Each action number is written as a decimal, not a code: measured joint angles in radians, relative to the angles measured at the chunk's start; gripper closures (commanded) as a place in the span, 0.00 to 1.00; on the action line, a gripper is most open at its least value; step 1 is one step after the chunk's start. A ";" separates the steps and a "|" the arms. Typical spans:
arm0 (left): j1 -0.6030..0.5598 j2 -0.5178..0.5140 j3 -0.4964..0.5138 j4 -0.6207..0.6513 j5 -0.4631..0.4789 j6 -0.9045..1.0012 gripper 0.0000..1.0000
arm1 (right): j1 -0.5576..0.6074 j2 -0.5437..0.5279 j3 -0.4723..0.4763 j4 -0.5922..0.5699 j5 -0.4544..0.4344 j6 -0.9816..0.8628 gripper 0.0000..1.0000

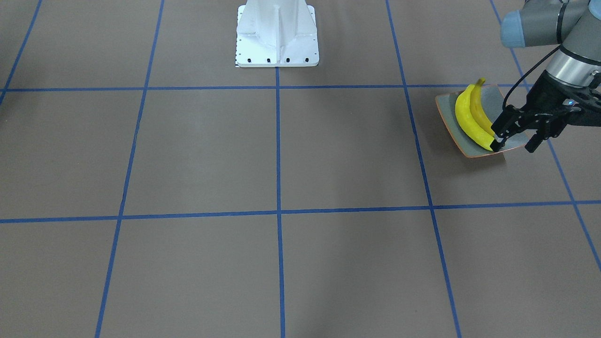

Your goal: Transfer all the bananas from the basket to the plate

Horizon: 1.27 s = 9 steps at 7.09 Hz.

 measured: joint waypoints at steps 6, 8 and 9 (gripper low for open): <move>-0.001 0.003 -0.002 -0.001 0.000 0.000 0.00 | -0.001 0.008 -0.038 0.032 0.008 0.009 0.35; 0.000 0.003 -0.002 -0.001 0.000 0.000 0.00 | -0.002 0.009 -0.046 0.041 0.011 0.010 0.37; 0.000 0.004 -0.002 -0.001 0.000 0.000 0.00 | -0.003 0.009 -0.047 0.042 0.015 0.010 0.37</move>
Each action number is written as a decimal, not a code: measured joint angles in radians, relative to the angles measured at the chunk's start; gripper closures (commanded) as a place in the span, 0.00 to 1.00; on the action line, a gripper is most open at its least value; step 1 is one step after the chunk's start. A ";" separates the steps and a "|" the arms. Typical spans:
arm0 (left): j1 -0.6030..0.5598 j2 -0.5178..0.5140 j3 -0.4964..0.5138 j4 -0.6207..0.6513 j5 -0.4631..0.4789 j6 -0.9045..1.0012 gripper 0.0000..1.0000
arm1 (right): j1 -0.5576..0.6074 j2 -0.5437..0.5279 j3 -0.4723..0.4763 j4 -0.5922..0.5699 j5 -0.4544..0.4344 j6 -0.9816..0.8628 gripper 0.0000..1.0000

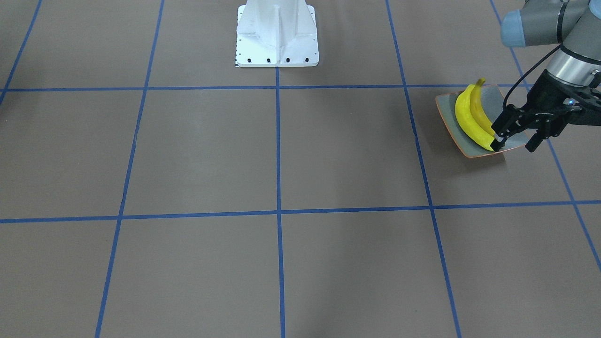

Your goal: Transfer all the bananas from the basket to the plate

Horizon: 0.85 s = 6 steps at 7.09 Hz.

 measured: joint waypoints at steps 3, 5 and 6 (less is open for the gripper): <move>0.000 0.002 0.001 0.001 0.000 0.000 0.00 | -0.007 0.000 -0.001 0.001 0.026 0.000 0.37; 0.000 0.003 0.002 0.001 0.000 0.000 0.00 | -0.014 0.000 -0.001 0.001 0.039 0.000 0.40; 0.000 0.003 0.002 0.001 0.000 0.000 0.00 | -0.018 0.000 -0.001 0.001 0.045 0.000 0.40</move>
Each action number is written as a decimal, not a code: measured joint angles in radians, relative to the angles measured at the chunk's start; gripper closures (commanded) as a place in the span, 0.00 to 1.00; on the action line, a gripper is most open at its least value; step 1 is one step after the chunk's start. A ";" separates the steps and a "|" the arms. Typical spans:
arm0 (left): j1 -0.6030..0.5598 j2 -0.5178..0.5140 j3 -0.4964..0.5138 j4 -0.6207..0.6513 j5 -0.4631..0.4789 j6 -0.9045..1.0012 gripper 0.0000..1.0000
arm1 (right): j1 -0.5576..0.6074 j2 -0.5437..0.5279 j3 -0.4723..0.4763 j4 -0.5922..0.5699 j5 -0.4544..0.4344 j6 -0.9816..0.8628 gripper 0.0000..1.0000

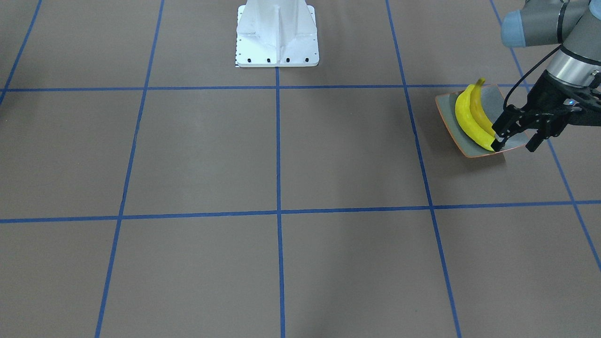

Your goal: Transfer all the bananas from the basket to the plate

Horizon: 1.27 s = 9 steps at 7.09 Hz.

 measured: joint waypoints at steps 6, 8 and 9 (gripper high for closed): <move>0.000 -0.001 -0.002 -0.001 0.000 0.000 0.00 | -0.005 -0.007 -0.013 0.000 0.002 -0.002 0.81; 0.000 -0.001 -0.002 -0.001 0.000 0.000 0.00 | -0.005 -0.008 -0.012 0.000 0.002 -0.002 1.00; 0.000 -0.001 -0.002 -0.001 0.000 -0.001 0.00 | -0.005 -0.007 -0.009 0.001 0.002 -0.002 1.00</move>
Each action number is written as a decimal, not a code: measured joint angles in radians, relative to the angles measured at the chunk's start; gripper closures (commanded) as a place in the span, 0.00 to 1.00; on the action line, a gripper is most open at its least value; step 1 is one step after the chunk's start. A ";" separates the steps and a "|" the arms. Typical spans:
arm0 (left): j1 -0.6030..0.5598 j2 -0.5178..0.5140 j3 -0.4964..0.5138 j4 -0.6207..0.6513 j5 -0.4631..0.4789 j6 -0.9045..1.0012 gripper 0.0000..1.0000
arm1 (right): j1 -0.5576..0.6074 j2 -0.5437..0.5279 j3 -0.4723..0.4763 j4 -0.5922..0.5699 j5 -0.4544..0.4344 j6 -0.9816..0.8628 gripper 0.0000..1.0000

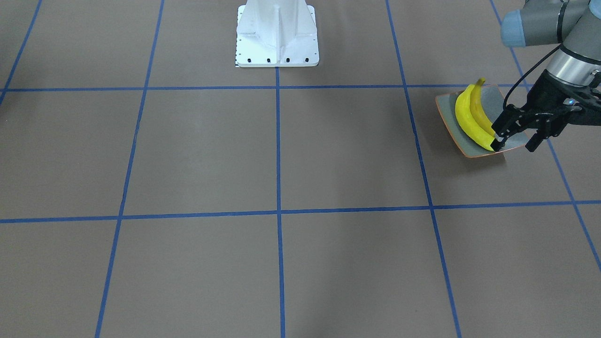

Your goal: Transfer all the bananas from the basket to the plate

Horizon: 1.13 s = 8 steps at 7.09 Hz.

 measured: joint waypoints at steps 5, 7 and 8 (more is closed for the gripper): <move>0.001 0.001 0.004 0.001 0.000 -0.001 0.00 | 0.003 -0.004 0.073 -0.006 -0.006 0.003 1.00; 0.002 0.001 0.009 0.001 0.000 -0.001 0.00 | 0.010 -0.005 0.099 -0.008 -0.011 -0.005 1.00; 0.002 0.001 0.011 0.002 0.000 -0.001 0.00 | 0.023 -0.002 0.108 -0.009 -0.020 -0.009 1.00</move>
